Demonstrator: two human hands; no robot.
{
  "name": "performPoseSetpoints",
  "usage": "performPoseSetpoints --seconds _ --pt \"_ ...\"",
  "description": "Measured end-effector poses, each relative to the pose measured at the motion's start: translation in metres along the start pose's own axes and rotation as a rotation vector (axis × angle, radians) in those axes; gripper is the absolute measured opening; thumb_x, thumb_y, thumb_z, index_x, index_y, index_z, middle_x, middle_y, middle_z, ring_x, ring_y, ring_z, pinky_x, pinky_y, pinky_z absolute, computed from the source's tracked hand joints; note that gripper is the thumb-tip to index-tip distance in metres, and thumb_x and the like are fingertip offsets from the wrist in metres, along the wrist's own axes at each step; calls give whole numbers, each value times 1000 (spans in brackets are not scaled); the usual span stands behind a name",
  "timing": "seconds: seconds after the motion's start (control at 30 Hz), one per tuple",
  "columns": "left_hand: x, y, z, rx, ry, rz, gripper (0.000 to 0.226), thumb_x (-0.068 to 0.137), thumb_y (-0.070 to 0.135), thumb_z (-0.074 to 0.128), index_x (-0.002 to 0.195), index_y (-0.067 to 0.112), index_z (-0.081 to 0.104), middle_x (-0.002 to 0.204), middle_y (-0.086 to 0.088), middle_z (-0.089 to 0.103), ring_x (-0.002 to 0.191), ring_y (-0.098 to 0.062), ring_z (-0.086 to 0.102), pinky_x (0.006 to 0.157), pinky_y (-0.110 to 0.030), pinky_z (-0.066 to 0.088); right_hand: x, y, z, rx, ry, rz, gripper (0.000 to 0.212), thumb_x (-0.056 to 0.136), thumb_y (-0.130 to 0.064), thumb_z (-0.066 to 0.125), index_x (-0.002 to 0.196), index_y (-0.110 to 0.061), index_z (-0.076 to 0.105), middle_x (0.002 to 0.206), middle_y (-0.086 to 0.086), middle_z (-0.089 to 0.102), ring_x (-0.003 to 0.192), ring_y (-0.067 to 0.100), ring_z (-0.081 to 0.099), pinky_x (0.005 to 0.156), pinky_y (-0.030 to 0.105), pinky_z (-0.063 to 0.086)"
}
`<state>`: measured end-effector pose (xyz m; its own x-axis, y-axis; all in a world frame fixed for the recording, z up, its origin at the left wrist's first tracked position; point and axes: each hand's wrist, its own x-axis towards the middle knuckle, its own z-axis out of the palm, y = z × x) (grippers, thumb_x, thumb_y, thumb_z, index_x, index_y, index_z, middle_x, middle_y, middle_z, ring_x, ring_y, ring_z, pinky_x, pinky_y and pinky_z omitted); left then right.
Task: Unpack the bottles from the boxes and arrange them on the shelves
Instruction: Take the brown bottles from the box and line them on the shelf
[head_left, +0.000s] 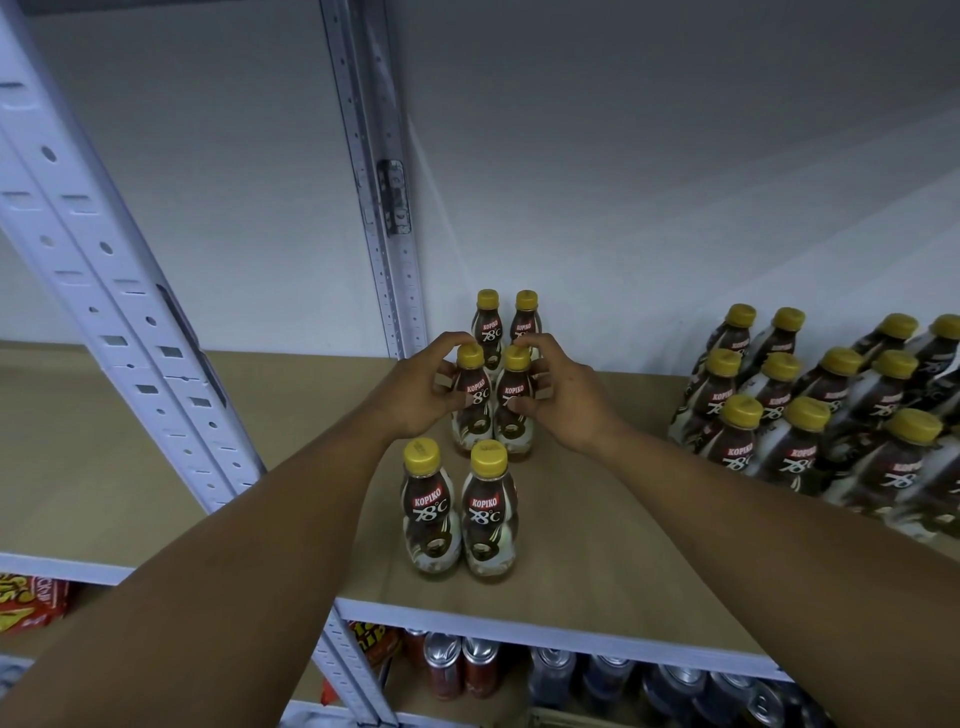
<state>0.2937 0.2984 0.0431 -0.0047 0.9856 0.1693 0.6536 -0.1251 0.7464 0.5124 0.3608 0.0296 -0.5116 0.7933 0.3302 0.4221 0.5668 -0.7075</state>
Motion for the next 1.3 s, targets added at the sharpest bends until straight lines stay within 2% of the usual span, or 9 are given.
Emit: performPoseSetpoints --seconds 0.27,0.5,0.63,0.73,0.9,1.03,1.17,1.27,1.3 --pt "-1 1 1 -4 12 -15 68 90 14 76 139 45 41 121 -6 63 96 -17 71 83 -24 52 -1 -2 1 9 7 6 68 86 -16 79 138 -36 41 112 -12 58 103 18 64 90 42 57" --pt "-3 11 -5 27 -10 -70 77 90 20 77 151 40 35 128 -4 60 101 -18 69 99 -40 53 -1 -7 -8 -4 -17 23 74 84 -21 81 143 -35 39 111 -8 57 98 21 65 88 44 57" --pt "-5 21 -19 147 30 -84 70 94 26 72 152 37 34 130 -2 57 101 -18 64 87 -29 46 -5 -12 -21 3 -14 38 71 86 -27 80 144 -35 40 116 -5 57 100 18 63 91 41 56" --pt "-9 34 -32 206 64 -61 56 96 30 69 147 32 44 131 -5 59 105 -21 65 86 -28 48 -10 -20 -33 -37 -12 39 61 89 -33 76 141 -33 45 117 -3 58 102 19 63 91 38 54" --pt "-19 71 -41 261 142 -4 29 96 31 68 125 26 63 119 -3 64 98 -20 66 83 -27 46 -25 -36 -64 -90 8 50 31 90 -36 73 118 -26 63 108 -4 67 95 14 65 89 34 54" --pt "-27 112 -35 264 174 58 18 97 32 67 114 27 68 103 4 68 90 -14 65 74 -23 49 -43 -49 -100 -111 47 28 9 93 -33 70 98 -26 69 92 -11 69 89 8 65 77 24 52" --pt "-32 152 -13 237 166 109 9 96 26 66 102 25 72 97 5 70 86 -11 66 72 -27 55 -63 -49 -143 -166 108 19 12 92 -35 71 87 -25 72 88 -12 72 87 5 66 79 28 54" --pt "-34 176 13 212 125 135 10 96 19 64 97 22 73 91 4 72 74 -3 64 66 -21 51 -81 -41 -175 -183 157 38 13 91 -37 72 83 -26 71 86 -11 72 86 7 67 79 30 55" --pt "-34 183 23 197 113 143 10 95 19 64 95 22 73 90 3 72 75 -5 65 67 -23 53 -88 -38 -185 -188 172 48 13 91 -36 72 83 -26 71 85 -11 72 85 6 66 79 29 54"
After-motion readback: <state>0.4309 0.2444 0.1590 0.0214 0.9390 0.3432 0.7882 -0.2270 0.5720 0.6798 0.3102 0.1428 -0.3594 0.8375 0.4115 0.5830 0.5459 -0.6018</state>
